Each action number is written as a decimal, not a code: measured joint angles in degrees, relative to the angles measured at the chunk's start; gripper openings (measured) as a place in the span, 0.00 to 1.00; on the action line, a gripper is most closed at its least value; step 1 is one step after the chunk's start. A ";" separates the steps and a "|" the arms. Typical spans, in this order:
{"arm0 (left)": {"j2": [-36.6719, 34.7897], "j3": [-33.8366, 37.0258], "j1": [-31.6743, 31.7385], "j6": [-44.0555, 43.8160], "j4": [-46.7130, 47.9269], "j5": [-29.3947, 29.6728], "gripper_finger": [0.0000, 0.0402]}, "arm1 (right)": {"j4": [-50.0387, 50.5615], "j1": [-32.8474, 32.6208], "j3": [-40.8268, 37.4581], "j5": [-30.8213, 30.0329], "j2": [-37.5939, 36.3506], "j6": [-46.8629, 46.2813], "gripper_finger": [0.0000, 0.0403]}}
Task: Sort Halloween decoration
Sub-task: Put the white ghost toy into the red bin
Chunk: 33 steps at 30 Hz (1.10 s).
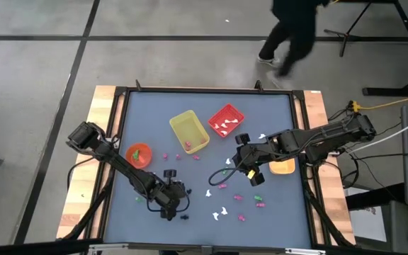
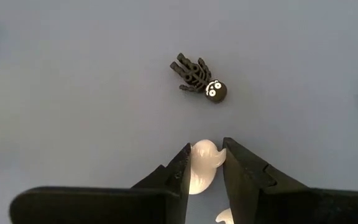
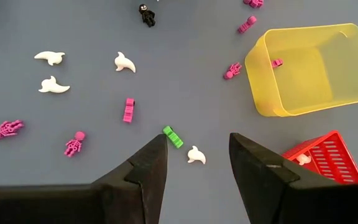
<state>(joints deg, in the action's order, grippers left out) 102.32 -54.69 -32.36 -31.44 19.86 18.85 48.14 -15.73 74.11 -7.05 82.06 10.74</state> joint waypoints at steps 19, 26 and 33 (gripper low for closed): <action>-0.07 -4.40 1.77 0.48 0.32 0.11 0.12 | 0.02 -0.02 -0.02 0.00 0.00 0.01 0.42; -0.07 -4.42 1.76 0.50 0.40 0.10 0.11 | 0.02 -0.02 -0.02 0.00 0.00 0.00 0.42; -0.07 -4.42 1.77 0.50 0.43 0.11 0.11 | 0.02 -0.05 -0.02 0.00 0.00 0.02 0.42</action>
<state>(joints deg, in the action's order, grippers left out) 102.26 -59.11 -30.59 -30.94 20.29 18.96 48.16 -15.77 74.08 -7.05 82.06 10.76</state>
